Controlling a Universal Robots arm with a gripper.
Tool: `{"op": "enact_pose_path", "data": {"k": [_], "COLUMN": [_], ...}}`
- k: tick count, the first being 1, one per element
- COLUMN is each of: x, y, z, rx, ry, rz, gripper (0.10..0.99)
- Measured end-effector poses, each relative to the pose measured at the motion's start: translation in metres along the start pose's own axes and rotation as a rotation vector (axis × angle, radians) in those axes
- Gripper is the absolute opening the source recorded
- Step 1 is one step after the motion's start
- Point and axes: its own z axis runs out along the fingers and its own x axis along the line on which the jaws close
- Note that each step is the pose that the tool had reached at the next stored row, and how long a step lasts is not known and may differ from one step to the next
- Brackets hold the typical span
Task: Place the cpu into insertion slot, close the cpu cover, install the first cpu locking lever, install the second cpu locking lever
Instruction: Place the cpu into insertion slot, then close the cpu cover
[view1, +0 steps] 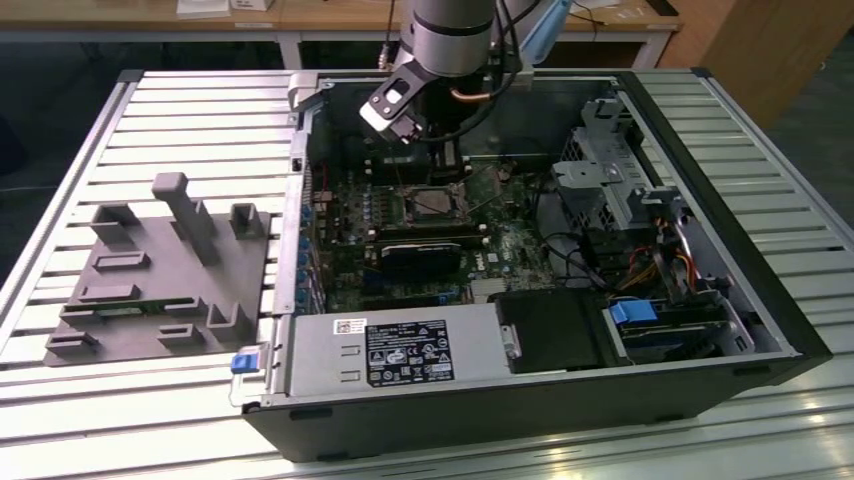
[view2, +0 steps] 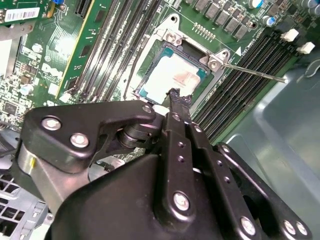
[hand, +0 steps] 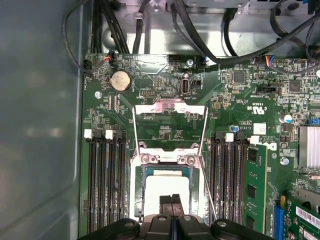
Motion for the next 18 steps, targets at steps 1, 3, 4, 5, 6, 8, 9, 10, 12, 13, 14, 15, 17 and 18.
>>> {"op": "enact_pose_path", "data": {"k": [1, 3, 4, 5, 6, 8, 9, 10, 12, 13, 14, 15, 17, 18], "x": [0.0000, 0.0001, 0.0001, 0.0001, 0.0001, 0.0001, 0.0001, 0.0001, 0.0001, 0.0001, 0.0001, 0.0002, 0.0002, 0.0002], "y": [0.0000, 0.0001, 0.0001, 0.0001, 0.0001, 0.0001, 0.0001, 0.0001, 0.0001, 0.0001, 0.0001, 0.0001, 0.0001, 0.0001], "z": [-0.0008, -0.0025, -0.0035, -0.0043, -0.0049, -0.0052, -0.0054, -0.0054, -0.0059, -0.0060, -0.0060, -0.0062, -0.0067, -0.0067], "rx": [0.000, 0.000, 0.000, 0.000, 0.000, 0.000, 0.000, 0.000, 0.000, 0.000, 0.000, 0.000, 0.000, 0.000], "ry": [0.0002, 0.0002, 0.0002, 0.0002, 0.0002, 0.0002, 0.0002, 0.0002, -0.0002, -0.0001, 0.0002, 0.0002, 0.0002, 0.0003], "rz": [0.000, 0.000, 0.000, 0.000, 0.000, 0.000, 0.000, 0.000, 0.000, 0.000, 0.000, 0.000, 0.000, 0.000], "gripper": [0.106, 0.106, 0.106, 0.106, 0.106, 0.106, 0.106, 0.106, 0.106, 0.106, 0.106, 0.106, 0.106, 0.106]}}
